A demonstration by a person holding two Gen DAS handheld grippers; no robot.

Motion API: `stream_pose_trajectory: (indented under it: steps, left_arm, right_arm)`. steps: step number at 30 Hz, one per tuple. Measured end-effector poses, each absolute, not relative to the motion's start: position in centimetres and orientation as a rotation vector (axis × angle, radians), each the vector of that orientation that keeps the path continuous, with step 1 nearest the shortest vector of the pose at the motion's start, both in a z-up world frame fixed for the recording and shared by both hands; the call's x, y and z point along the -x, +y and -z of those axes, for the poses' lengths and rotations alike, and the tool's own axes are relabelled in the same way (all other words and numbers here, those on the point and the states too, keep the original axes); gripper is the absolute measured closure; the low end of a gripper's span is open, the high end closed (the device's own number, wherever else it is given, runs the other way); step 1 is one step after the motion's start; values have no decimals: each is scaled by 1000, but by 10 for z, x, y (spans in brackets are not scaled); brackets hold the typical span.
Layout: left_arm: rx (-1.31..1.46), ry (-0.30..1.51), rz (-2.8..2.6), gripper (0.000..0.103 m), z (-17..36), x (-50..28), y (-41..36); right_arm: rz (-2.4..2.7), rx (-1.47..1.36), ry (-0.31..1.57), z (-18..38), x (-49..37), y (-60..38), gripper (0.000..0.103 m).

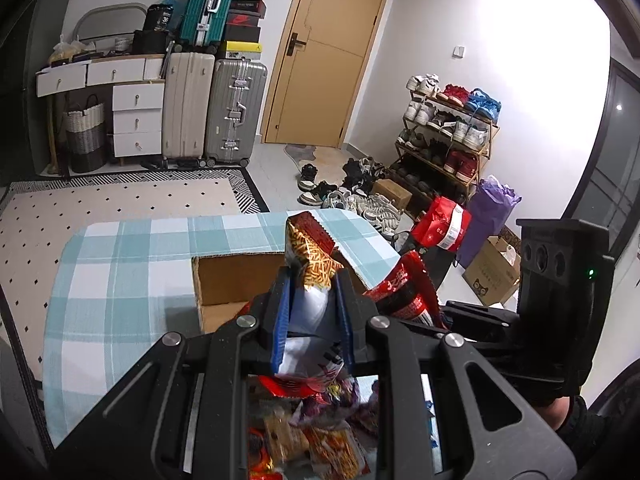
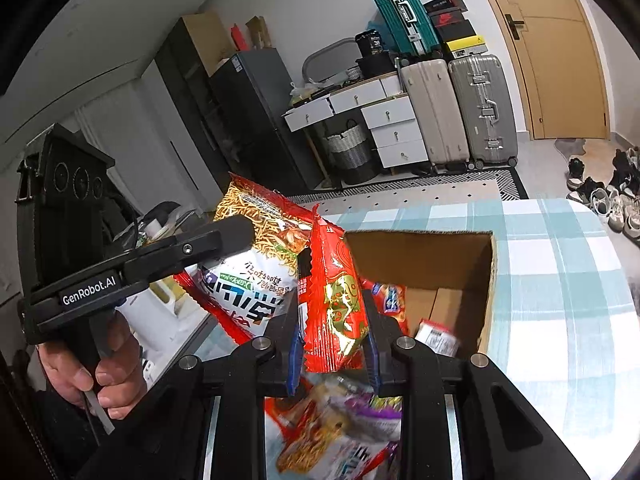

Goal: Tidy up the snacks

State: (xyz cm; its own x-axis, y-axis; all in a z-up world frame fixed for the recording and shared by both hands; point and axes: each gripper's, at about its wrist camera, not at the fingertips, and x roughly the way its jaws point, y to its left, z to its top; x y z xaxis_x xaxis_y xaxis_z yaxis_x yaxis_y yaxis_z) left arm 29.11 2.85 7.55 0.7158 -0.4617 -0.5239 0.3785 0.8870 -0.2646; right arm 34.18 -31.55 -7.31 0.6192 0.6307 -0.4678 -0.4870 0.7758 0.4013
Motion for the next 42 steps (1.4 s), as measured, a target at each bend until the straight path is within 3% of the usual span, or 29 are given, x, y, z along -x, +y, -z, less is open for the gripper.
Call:
stream_pose_trajectory:
  steps: [15,17,18,19,20,32,42]
  left_arm:
    - [139,665,492,83,-26,-372,15]
    - [116,654,454,77,-22,-377,15]
    - [107,646,432,58,-20,-379,16]
    - [111,644,420,39,-18,-381,17]
    - [118,638,409,34,-17,-381,20]
    - [63,617,373,34,-18,-354,25]
    - [70,584,318,22,-34,-311,30]
  right_arm:
    - [-570,-238,697,105,-404,-318,75]
    - [-539,-199,700,109,-407,-316,61]
    - [-531,-190,696,110,-408,-316,51]
    - [-525,-187,689,111,-408,-317,49]
    - [-521,-192,679,111,-407,-319,48]
    - [-494,-235,638,99,-388,-339,41]
    - [-485,-227,582,73,-353,-344,32]
